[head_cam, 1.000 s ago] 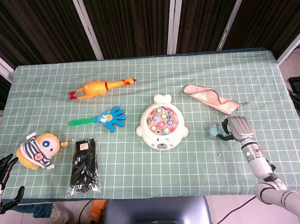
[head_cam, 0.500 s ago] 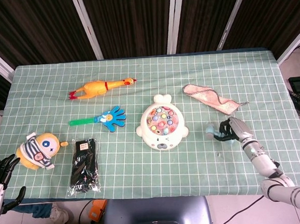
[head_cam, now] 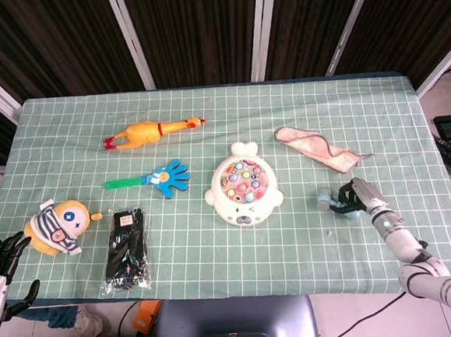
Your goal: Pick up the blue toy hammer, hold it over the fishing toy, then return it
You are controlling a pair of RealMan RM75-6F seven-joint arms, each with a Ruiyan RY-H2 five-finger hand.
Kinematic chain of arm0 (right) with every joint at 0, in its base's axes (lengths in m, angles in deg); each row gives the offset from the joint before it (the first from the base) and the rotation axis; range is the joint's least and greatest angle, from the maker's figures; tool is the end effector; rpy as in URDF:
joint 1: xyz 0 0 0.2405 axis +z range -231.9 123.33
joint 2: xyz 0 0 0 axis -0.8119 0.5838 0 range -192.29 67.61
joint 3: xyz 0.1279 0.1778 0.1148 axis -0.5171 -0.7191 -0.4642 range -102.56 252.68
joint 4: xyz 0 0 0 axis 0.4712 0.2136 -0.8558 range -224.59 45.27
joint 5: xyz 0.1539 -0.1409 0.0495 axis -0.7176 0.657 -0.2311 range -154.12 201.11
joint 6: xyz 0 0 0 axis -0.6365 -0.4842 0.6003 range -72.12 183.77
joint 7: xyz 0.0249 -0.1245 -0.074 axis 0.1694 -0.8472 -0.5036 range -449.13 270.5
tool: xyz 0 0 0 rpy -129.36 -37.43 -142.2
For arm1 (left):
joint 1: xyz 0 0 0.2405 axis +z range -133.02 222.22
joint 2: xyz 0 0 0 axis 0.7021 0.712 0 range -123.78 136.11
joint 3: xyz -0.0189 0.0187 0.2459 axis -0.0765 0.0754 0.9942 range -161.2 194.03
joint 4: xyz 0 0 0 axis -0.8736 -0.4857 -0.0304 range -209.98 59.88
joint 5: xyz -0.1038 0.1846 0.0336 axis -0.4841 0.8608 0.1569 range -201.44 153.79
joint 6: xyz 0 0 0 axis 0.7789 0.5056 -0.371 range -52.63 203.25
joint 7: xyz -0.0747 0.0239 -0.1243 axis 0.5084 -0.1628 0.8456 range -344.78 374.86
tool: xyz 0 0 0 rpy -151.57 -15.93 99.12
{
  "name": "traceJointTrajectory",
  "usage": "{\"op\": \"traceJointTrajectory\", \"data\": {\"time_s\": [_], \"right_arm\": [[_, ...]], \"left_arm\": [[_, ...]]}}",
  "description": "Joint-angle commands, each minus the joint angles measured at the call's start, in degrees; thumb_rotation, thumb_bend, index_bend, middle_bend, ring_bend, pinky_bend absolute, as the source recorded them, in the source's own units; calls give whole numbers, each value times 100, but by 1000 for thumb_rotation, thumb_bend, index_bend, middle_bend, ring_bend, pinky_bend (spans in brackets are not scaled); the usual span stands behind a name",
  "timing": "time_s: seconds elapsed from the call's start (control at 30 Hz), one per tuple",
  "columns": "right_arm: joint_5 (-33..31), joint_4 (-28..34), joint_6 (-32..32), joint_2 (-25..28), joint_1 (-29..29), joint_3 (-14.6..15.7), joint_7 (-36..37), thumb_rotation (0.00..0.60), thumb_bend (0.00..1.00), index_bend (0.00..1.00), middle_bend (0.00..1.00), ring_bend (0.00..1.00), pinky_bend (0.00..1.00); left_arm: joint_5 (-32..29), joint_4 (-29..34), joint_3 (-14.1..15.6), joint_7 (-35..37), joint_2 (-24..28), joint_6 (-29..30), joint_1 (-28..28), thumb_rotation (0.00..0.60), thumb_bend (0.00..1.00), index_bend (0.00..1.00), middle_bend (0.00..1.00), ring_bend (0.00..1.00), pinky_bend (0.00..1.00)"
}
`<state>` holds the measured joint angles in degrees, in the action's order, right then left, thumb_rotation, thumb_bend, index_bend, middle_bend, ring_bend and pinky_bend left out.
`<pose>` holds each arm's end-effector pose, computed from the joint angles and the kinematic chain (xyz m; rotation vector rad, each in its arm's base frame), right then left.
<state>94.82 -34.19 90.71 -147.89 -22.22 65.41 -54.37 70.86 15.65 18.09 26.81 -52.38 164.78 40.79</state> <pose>-0.3392 -0.3568 0.0332 1.3184 -1.6460 0.8156 -0.3032 0.1607 0.1743 -1.4808 -0.9337 -1.0211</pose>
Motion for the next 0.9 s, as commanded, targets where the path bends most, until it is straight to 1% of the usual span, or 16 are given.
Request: {"op": "traceJointTrajectory", "data": {"time_s": [0.03, 0.33, 0.63, 0.83, 0.9], "right_arm": [[-161, -133, 23, -107, -4, -50, -212, 600, 381, 999, 732, 840, 1000], [-383, 13, 353, -92, -54, -125, -956, 600, 381, 997, 731, 839, 1000], [-604, 152, 343, -68, -51, -199, -1288, 600, 381, 997, 731, 839, 1000], [-495, 65, 948, -186, -154, -207, -1683, 600, 380, 997, 731, 839, 1000], [-489, 45, 1035, -229, -169, -183, -1854, 600, 380, 997, 731, 839, 1000]], "left_arm": [[6, -2, 2, 8, 2, 14, 7, 600, 414, 0, 0, 0, 0], [28, -13, 7, 45, 6, 43, 13, 600, 413, 0, 0, 0, 0], [36, -30, 10, 75, 10, 67, 23, 600, 414, 0, 0, 0, 0], [29, -32, 10, 89, 15, 59, 21, 600, 415, 0, 0, 0, 0], [34, -33, 12, 89, 15, 58, 19, 600, 414, 0, 0, 0, 0]]}}
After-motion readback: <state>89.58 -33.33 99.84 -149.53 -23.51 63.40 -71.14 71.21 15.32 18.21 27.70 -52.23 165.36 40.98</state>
